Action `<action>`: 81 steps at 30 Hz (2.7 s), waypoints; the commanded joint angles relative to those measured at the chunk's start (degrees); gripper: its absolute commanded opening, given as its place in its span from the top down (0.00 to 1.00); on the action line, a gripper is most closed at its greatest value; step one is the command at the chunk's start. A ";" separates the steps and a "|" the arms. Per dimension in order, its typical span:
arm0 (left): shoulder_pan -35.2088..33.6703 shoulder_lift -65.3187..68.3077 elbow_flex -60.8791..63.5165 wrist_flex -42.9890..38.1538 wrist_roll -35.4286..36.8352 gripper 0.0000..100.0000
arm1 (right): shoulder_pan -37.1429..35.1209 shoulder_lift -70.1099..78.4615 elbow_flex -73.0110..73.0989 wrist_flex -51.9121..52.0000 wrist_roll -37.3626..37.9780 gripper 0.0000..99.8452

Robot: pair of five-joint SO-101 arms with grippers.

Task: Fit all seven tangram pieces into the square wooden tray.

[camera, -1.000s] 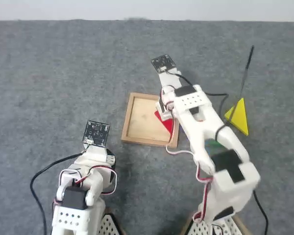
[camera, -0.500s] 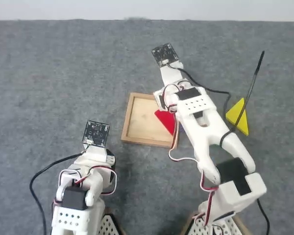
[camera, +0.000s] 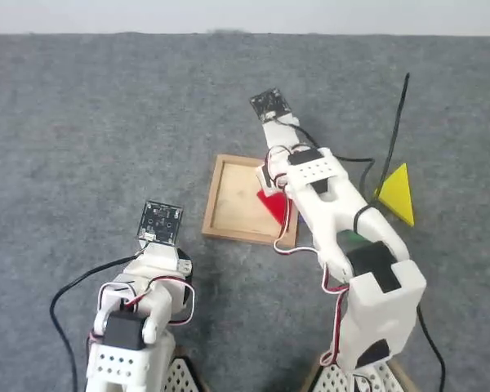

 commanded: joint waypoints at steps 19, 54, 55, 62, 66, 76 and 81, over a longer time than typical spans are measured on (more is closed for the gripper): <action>0.09 -0.70 -0.75 0.35 0.70 0.99 | 26.07 -39.25 5.45 27.82 7.38 0.78; 0.09 -0.70 -0.75 0.35 0.70 0.99 | 29.05 8.04 -18.73 26.07 10.55 0.63; 0.09 -0.70 -0.75 0.35 0.70 0.99 | 29.05 8.22 -18.73 25.63 10.46 0.63; 0.09 -0.70 -0.75 0.35 0.70 0.99 | 29.32 8.92 -19.78 24.48 6.59 0.64; 0.09 -0.70 -0.75 0.35 0.70 0.99 | 29.58 8.92 -20.40 23.69 5.89 0.64; 0.09 -0.70 -0.75 0.35 0.70 0.99 | 29.41 10.68 -20.04 24.13 5.80 0.65; 0.09 -0.70 -0.75 0.35 0.70 0.99 | 29.49 12.70 -20.75 24.13 5.80 0.76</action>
